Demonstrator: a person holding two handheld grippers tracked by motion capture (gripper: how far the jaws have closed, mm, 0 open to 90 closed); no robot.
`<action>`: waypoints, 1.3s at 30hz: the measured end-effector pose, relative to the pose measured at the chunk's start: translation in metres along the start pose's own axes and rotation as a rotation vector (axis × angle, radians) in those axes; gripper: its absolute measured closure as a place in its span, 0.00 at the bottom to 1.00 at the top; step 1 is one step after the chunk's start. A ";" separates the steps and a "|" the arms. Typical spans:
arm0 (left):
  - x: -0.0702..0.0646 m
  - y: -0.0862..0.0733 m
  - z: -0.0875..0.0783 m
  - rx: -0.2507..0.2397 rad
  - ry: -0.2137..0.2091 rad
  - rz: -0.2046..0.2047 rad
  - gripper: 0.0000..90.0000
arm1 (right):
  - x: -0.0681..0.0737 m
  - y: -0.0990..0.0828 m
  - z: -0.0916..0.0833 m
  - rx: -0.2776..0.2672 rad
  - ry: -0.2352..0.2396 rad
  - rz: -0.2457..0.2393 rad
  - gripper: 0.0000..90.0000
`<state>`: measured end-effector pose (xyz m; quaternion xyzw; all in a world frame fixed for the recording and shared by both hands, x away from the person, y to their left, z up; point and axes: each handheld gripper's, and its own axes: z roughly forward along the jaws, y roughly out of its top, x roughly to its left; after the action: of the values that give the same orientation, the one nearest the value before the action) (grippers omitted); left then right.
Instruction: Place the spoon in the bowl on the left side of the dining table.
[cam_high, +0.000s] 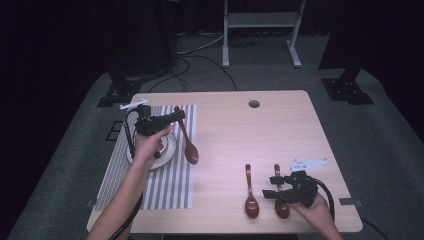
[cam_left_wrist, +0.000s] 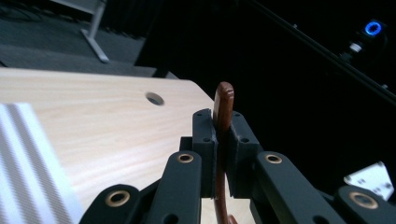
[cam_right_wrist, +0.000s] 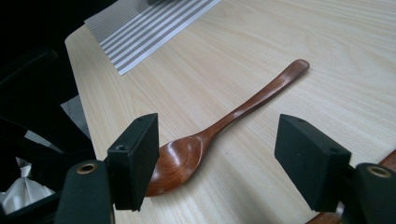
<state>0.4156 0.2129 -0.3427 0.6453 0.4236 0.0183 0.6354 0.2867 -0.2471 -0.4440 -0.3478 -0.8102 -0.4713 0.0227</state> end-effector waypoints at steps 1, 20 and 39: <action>0.003 0.003 -0.003 -0.010 0.010 -0.004 0.93 | 0.000 0.000 -0.001 -0.005 -0.002 -0.003 0.32; 0.042 0.034 -0.046 -0.108 0.168 -0.058 0.93 | -0.003 0.000 -0.003 -0.010 -0.010 0.006 0.32; 0.065 0.037 -0.076 -0.182 0.247 -0.107 0.93 | -0.004 0.000 -0.007 -0.019 -0.023 0.005 0.32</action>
<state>0.4342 0.3170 -0.3310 0.5545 0.5291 0.1019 0.6342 0.2876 -0.2545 -0.4410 -0.3554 -0.8050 -0.4749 0.0112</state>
